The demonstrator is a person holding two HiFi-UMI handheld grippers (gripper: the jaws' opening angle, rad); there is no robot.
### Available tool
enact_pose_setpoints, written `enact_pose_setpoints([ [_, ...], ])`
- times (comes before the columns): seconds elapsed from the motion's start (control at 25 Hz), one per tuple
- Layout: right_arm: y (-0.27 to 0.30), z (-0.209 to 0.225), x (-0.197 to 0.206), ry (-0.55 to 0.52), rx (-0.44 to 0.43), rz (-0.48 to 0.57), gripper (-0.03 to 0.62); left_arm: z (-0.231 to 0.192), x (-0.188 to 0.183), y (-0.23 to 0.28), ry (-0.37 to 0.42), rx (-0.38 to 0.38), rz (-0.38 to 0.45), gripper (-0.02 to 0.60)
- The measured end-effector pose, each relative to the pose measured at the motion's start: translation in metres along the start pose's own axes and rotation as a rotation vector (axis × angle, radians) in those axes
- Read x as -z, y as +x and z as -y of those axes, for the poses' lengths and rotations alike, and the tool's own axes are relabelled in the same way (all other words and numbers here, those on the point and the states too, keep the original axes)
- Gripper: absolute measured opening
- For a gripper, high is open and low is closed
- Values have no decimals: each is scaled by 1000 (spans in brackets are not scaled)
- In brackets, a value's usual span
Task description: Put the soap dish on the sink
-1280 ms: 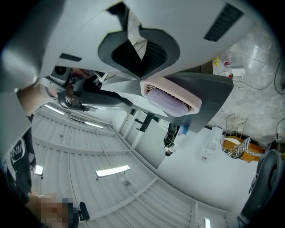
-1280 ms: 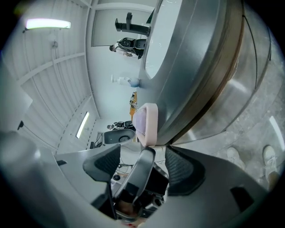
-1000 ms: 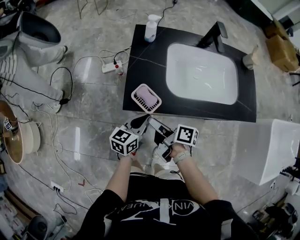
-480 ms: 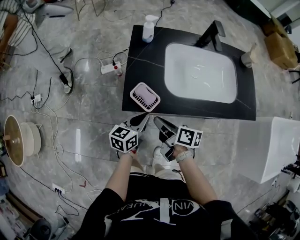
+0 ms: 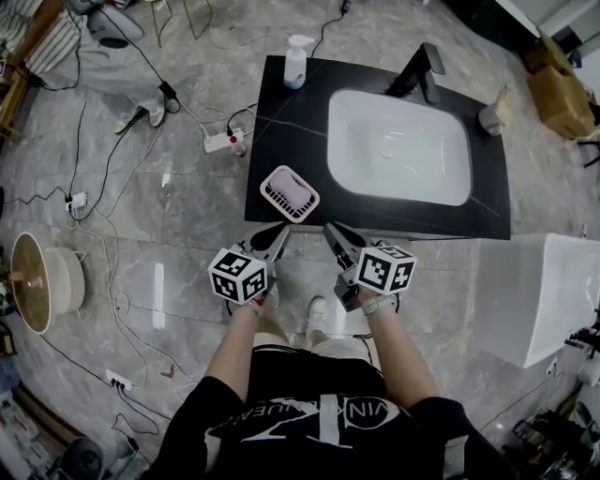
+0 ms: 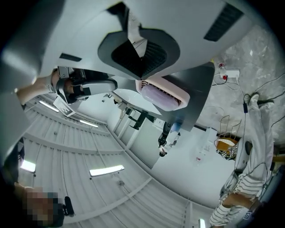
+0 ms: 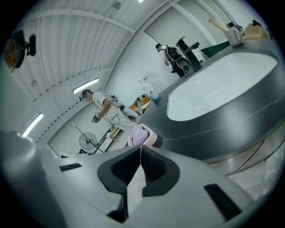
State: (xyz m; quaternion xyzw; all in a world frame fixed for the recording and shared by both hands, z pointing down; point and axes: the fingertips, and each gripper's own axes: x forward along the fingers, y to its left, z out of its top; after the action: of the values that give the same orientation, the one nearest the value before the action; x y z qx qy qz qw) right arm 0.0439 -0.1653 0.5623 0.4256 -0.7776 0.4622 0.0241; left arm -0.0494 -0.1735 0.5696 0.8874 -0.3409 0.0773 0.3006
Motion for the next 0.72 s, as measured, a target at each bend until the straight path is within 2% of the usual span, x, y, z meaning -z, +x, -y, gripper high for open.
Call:
enact_pose_setpoints([
  [0.16,-5,-6,-11,-108,22,17,26,-2,-13,-13,40,-29,19,15],
  [0.4,-12,-24,-32,-269,37,66,26,-8,-37,-33,139,-96,67,14],
  [0.72,-22,-51,-61,-439,34,120,26,-10,-78,-57,178,-143,161,14],
])
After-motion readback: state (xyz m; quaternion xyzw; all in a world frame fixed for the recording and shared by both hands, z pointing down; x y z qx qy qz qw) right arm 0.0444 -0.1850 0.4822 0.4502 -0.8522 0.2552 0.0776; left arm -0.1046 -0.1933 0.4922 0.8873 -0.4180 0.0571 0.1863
